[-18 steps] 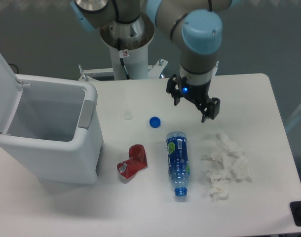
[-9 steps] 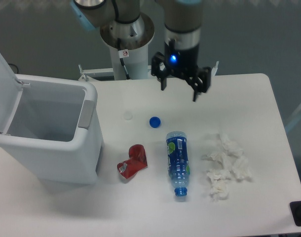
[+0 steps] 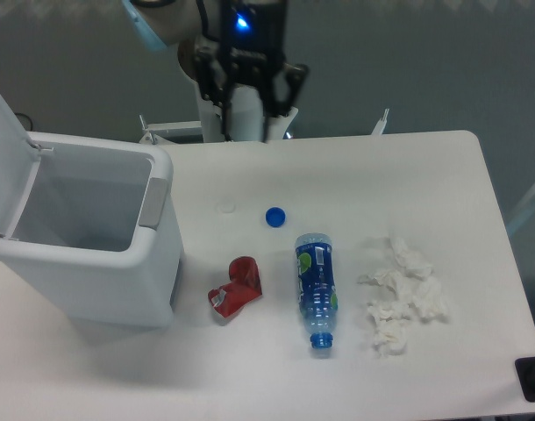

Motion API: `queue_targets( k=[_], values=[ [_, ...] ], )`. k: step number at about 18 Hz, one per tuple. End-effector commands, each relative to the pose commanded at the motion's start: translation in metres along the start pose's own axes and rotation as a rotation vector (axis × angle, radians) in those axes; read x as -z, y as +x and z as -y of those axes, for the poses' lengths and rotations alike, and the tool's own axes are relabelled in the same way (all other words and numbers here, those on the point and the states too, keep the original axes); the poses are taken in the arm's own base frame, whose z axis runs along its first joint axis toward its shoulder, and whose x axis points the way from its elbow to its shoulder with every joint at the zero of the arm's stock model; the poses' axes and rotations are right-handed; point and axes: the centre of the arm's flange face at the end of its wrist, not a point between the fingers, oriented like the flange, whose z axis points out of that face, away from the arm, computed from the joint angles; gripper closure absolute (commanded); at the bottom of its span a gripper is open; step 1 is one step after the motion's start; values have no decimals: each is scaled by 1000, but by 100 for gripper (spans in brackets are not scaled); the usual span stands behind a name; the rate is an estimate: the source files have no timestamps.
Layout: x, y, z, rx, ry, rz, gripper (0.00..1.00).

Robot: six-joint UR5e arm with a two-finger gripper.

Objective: Close the trash can
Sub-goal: 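Move the gripper over behind the raised trash can lid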

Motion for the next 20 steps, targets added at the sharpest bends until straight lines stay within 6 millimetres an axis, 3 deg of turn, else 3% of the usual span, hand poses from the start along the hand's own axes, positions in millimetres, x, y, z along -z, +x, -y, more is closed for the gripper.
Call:
queue_targets(
  k=[3, 8, 12, 20],
  values=[
    [17, 28, 3, 16, 56, -46, 91],
    [34, 52, 19, 14, 196, -134, 100],
    [44, 94, 34, -87, 261, -170, 100],
    [35, 158, 63, -257, 311, -248, 100]
  ],
)
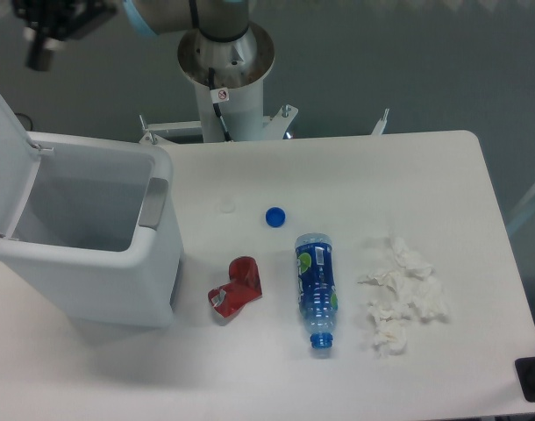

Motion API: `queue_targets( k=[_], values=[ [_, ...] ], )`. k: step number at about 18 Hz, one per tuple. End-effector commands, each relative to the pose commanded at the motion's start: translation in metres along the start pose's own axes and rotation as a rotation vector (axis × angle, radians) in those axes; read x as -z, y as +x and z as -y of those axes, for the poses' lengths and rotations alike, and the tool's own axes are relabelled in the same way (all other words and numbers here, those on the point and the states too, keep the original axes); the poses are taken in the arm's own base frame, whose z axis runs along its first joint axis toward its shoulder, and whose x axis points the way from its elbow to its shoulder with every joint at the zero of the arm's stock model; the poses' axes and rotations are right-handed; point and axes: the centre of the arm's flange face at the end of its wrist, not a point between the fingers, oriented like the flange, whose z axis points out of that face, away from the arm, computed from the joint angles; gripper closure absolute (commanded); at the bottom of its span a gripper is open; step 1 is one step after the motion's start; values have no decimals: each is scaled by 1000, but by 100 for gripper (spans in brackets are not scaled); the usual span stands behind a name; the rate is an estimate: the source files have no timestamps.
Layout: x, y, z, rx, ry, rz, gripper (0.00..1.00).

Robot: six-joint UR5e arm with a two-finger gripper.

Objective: Close the trash can
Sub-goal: 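Move the gripper over behind the raised trash can lid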

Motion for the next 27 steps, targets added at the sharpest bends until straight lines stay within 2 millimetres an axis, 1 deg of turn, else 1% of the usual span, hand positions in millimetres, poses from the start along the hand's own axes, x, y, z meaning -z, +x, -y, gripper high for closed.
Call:
queue_targets(
  k=[4, 9, 12, 13, 14, 19, 27],
  values=[
    [-13, 27, 21, -62, 5, -53, 100],
    [-37, 46, 26, -151, -27, -94, 100],
    [-53, 59, 23, -187, -89, -78, 100],
    [-59, 60, 21, -191, -120, -72, 100],
    [-61, 61, 20, -193, -135, -66, 100],
    [-63, 58, 17, -196, -170, -27, 100],
    [-64, 46, 7, -186, -249, 60, 100]
  ],
)
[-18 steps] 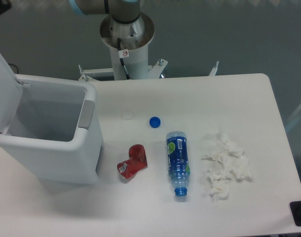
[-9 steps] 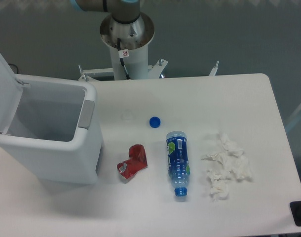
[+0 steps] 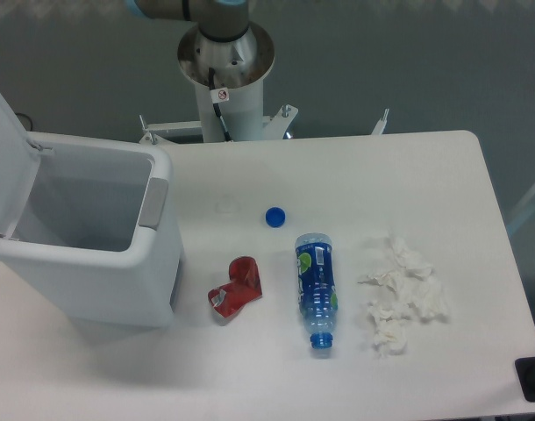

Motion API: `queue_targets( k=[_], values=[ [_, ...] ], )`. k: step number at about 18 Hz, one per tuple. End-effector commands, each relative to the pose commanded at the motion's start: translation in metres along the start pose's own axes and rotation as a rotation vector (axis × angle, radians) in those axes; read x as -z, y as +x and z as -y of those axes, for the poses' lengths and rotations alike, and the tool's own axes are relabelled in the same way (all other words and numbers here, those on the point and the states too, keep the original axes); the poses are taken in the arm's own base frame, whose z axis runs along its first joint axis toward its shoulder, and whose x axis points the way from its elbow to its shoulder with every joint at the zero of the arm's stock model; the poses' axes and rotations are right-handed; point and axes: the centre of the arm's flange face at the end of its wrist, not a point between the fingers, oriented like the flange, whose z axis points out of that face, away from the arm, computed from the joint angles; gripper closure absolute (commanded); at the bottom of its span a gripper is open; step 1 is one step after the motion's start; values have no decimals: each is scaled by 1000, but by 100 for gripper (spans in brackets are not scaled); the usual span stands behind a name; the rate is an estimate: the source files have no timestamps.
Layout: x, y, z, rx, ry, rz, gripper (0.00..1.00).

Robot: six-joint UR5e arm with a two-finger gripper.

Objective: Close the trash can
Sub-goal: 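Move the gripper over behind the raised trash can lid, then push the raised lid forward with the gripper to swing it shut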

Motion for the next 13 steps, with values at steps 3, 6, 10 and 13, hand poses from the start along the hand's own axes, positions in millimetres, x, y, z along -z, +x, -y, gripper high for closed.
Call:
queue_targets(
  k=[3, 6, 10, 13],
  values=[
    [-2, -4, -2, 10, -21, 29, 100],
    [1, -6, -4, 17, -21, 37, 100],
    [13, -17, -12, 51, -27, 54, 100],
    [17, -23, -17, 68, -39, 57, 100]
  ],
)
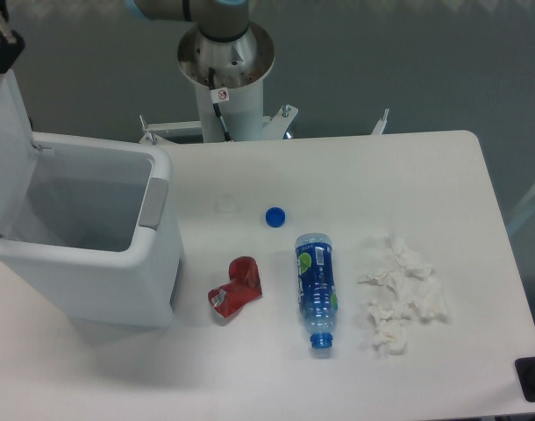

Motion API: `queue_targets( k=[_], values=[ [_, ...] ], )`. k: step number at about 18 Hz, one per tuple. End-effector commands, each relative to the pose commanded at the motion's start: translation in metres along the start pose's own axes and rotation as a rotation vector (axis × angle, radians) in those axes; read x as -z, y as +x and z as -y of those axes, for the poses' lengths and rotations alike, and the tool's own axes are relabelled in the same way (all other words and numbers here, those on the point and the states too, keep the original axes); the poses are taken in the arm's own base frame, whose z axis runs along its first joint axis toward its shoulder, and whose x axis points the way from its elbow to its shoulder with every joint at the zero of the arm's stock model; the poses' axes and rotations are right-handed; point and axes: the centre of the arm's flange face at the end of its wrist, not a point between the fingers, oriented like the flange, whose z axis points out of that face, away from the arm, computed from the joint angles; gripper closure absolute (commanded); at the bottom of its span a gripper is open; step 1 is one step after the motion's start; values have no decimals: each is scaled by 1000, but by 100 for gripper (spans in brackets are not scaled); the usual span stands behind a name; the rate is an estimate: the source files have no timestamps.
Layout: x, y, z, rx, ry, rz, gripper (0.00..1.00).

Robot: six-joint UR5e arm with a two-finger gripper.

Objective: Close the trash can
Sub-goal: 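Push the raised lid forward with the gripper to swing it shut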

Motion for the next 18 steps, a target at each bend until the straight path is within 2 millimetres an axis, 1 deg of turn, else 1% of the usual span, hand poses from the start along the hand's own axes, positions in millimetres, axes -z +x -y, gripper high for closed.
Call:
queue_targets(
  k=[5, 6, 7, 8, 11, 14, 17, 18],
  values=[
    [-2, -13, -4, 22, -6, 13, 100],
    [-3, -19, -6, 33, -11, 18, 100],
    [-4, -39, -12, 66, -16, 37, 100],
    [-5, -47, -15, 79, -20, 42, 100],
    [-12, -62, -19, 103, -33, 48, 100],
    [-31, -79, -29, 130, -66, 43, 100],
    [-55, -85, -37, 144, -103, 22, 100],
    [-60, -86, -38, 146, -111, 17, 100]
  ],
)
